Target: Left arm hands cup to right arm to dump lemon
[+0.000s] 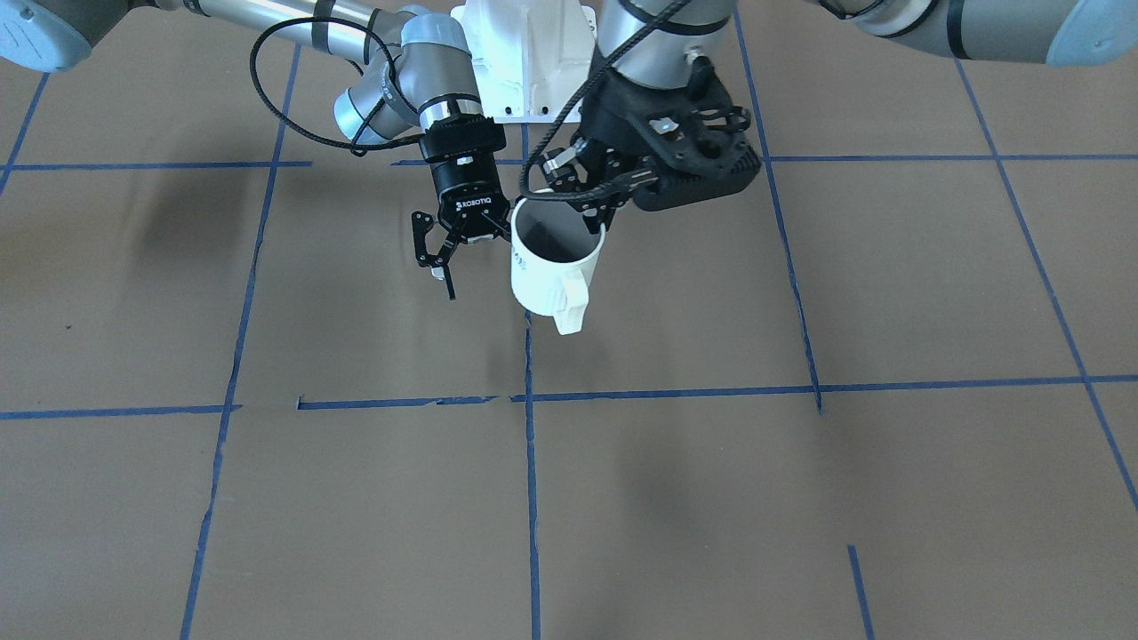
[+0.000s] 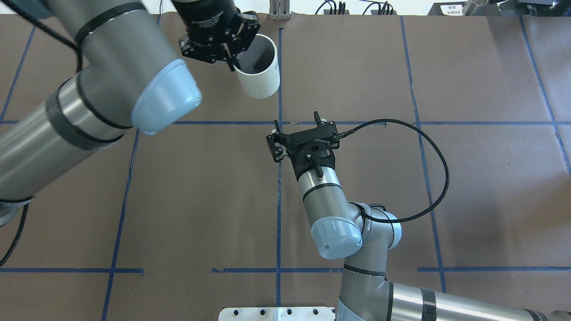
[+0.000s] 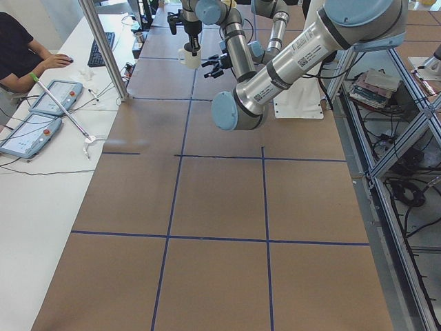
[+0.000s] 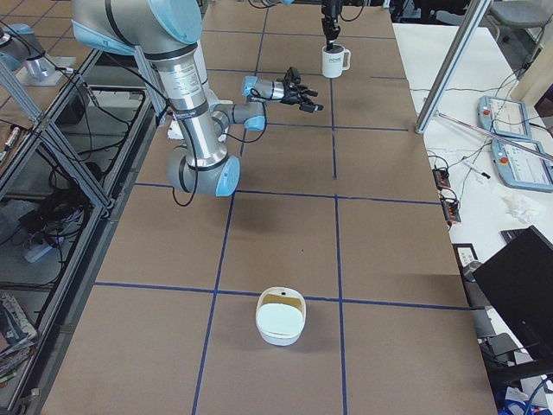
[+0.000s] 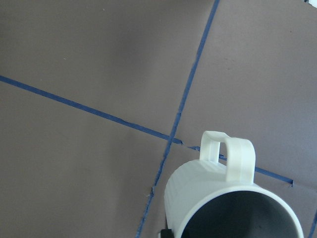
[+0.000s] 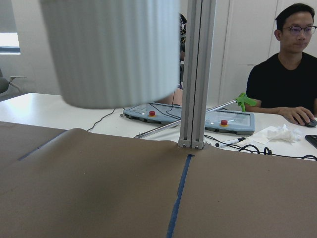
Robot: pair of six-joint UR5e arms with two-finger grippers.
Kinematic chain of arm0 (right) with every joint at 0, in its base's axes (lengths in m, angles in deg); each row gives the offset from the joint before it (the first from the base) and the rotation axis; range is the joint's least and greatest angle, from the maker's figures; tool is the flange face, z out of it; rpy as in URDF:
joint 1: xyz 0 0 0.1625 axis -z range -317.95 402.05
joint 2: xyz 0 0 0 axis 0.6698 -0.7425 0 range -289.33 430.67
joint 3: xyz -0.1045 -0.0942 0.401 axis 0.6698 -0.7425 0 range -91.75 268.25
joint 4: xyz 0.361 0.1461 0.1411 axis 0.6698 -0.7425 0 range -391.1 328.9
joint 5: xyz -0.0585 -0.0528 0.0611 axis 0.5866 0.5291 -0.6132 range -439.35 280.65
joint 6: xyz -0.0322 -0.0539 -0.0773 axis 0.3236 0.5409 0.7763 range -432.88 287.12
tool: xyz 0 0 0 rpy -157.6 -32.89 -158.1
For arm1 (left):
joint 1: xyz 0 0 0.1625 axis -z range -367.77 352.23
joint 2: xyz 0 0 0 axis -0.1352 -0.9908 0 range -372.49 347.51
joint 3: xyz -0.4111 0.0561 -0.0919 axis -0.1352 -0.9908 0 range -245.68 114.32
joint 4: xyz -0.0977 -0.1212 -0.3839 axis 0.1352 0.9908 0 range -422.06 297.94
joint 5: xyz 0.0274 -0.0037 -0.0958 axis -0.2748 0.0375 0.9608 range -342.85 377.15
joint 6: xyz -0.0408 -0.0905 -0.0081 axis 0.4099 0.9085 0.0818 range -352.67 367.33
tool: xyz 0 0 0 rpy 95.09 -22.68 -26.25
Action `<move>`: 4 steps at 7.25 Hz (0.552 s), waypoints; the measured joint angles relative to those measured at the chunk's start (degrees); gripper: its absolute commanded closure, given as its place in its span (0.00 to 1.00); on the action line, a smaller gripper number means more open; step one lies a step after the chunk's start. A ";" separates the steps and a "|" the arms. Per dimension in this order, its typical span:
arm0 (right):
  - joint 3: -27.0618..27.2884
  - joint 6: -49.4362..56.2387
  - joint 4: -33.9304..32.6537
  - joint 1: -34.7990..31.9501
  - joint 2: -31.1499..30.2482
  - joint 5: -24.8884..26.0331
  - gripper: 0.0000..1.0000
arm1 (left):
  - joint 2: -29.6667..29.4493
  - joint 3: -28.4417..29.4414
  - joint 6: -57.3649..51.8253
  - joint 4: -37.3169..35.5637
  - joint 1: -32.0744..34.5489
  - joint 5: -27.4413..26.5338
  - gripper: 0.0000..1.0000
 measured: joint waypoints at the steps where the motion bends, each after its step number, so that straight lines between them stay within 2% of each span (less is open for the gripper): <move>1: -0.03 -0.55 0.13 -1.02 -0.37 -0.51 0.00 | 5.62 -4.87 -4.15 0.06 1.49 0.04 1.00; 3: 0.43 -1.02 0.28 -3.63 -1.29 -3.22 0.00 | 16.58 -10.79 -16.76 0.69 5.52 1.26 1.00; 4: 0.88 -1.10 0.24 -5.42 -2.27 -7.05 0.00 | 22.30 -11.89 -23.75 2.50 7.90 2.00 1.00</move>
